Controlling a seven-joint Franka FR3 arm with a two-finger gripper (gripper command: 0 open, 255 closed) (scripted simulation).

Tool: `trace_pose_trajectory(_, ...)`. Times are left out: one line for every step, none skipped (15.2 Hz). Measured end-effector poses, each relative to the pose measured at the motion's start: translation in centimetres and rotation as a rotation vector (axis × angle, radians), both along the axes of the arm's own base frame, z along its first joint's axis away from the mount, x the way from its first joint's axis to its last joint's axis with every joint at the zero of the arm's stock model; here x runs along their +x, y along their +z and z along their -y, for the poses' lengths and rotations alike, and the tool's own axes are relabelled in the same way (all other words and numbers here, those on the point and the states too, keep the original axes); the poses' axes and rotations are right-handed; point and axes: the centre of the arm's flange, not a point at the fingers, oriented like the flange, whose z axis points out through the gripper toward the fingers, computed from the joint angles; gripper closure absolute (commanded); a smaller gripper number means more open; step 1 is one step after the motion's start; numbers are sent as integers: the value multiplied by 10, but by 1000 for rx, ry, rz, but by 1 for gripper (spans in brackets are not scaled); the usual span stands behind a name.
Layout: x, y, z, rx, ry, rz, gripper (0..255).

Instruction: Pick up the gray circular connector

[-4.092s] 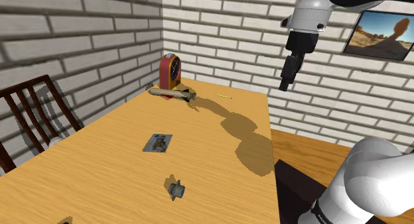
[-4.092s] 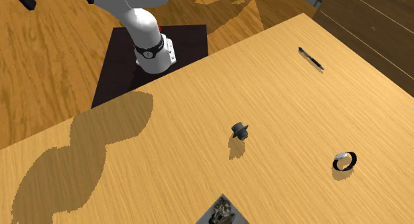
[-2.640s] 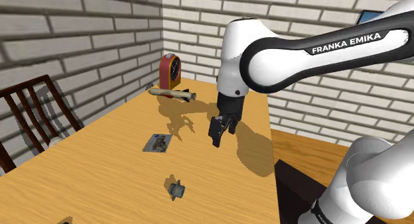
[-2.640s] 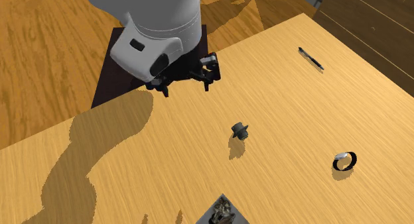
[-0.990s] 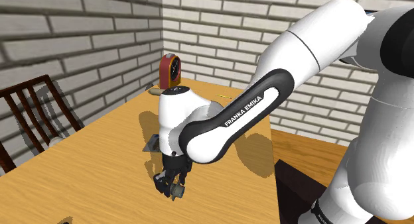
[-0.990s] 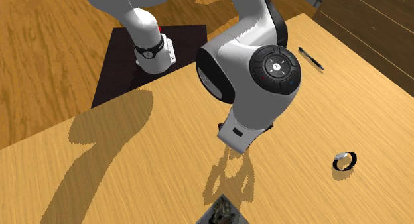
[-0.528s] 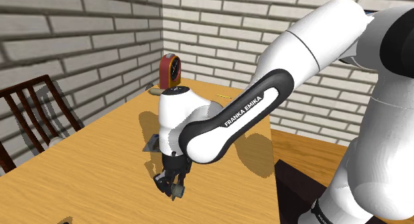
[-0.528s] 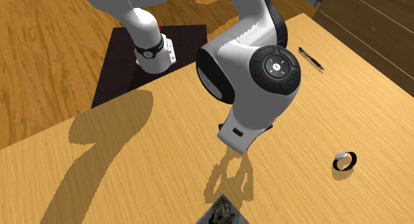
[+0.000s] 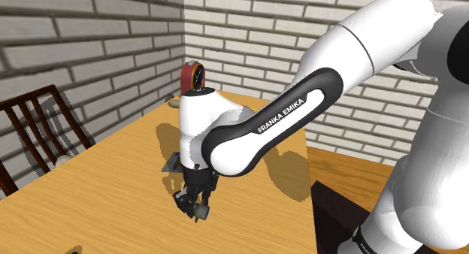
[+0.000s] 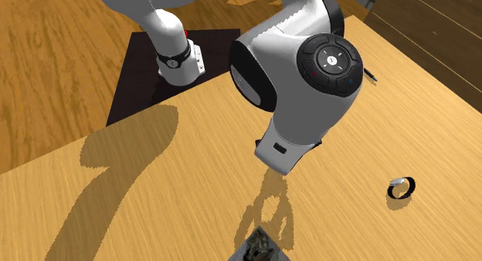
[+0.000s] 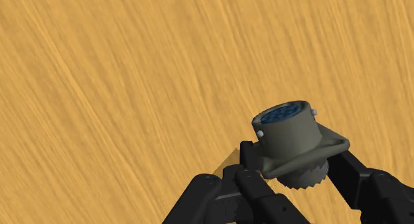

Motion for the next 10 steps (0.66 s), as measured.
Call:
trace_pose_trajectory(1, 5, 1, 0, 0, 0, 255)
trace_pose_trajectory(1, 11, 1, 0, 0, 0, 255)
trace_pose_trajectory(0, 16, 0, 0, 0, 0, 255)
trace_pose_trajectory(1, 22, 0, 0, 0, 0, 255)
trace_pose_trajectory(1, 27, 1, 0, 0, 0, 255)
trace_pose_trajectory(1, 32, 0, 0, 0, 0, 255)
trace_pose_trajectory(1, 37, 1, 0, 0, 0, 255)
trace_pose_trajectory(0, 42, 1, 0, 0, 0, 255)
trace_pose_trajectory(1, 47, 0, 0, 0, 0, 255)
trace_pose_trajectory(1, 50, 0, 0, 0, 0, 255)
